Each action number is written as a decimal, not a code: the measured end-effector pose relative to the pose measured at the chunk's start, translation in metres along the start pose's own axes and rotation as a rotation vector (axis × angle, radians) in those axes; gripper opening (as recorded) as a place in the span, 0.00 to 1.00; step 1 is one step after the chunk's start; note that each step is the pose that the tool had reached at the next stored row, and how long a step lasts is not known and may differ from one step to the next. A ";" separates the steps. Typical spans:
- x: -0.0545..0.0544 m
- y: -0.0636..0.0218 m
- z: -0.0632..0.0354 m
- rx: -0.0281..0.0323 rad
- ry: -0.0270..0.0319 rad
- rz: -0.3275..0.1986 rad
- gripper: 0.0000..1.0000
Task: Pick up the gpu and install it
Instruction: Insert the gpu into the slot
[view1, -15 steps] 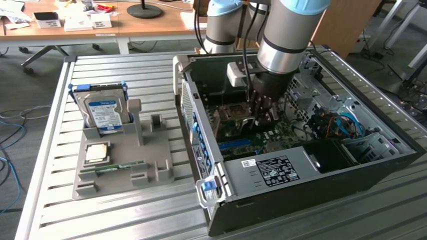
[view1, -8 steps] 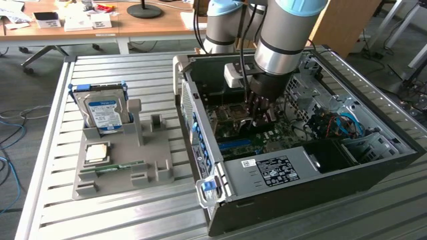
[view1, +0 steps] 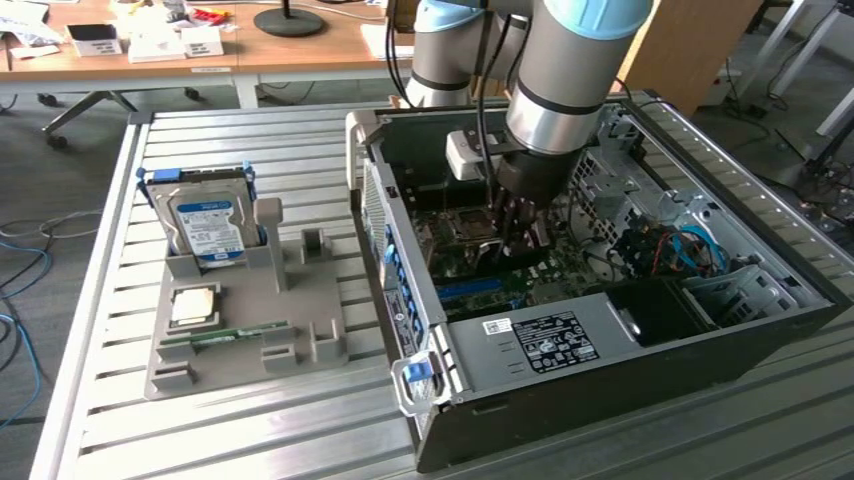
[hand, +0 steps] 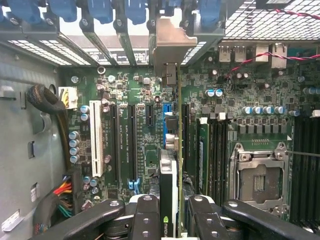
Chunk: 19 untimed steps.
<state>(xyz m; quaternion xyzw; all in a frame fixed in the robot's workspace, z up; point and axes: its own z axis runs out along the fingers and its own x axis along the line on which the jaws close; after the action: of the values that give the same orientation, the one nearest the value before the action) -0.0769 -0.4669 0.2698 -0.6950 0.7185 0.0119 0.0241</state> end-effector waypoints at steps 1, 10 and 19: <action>0.000 0.0003 0.0002 0.0001 -0.0002 0.000 0.27; 0.001 0.0070 0.0019 0.0000 0.0000 0.000 0.27; 0.001 0.0103 0.0021 0.0001 -0.0001 0.000 0.27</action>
<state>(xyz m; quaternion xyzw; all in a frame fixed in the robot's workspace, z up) -0.0872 -0.4671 0.2675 -0.6949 0.7186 0.0119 0.0242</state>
